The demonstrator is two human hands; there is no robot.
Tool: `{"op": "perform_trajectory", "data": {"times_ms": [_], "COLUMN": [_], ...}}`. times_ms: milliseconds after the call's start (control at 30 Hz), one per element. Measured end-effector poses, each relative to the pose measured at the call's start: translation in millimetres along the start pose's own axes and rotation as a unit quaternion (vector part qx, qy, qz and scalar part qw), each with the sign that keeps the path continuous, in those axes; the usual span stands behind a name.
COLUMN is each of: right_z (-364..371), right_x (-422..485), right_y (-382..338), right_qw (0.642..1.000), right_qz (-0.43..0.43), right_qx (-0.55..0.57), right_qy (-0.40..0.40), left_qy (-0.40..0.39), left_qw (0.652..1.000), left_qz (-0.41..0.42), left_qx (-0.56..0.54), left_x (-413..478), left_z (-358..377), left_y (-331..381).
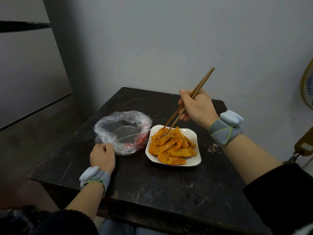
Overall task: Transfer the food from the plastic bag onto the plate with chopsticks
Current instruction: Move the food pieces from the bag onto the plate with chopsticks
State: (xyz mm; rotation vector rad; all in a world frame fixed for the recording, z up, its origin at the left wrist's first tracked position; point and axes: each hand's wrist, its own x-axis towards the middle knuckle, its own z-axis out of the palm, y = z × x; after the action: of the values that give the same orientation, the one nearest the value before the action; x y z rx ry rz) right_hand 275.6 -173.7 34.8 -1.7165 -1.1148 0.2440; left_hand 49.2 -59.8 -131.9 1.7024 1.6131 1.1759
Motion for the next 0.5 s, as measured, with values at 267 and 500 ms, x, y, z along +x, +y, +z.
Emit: {"op": "perform_trajectory", "data": {"times_ms": [267,500], "right_z": [36,92], "right_x": [-2,4], "right_y": [3,13], "right_qw": [0.999,0.958], "right_qz": [-0.034,-0.193], "right_qx": [0.012,-0.209], "right_qy": [0.015,-0.044], "left_qy": [-0.006,0.028], "left_qw": [1.0,0.999], "left_qz": [0.021,0.008], "left_qx": [0.023,0.033], "left_x": [12,42], "left_z": [-10,-39], "left_y": [-7,-33]}}
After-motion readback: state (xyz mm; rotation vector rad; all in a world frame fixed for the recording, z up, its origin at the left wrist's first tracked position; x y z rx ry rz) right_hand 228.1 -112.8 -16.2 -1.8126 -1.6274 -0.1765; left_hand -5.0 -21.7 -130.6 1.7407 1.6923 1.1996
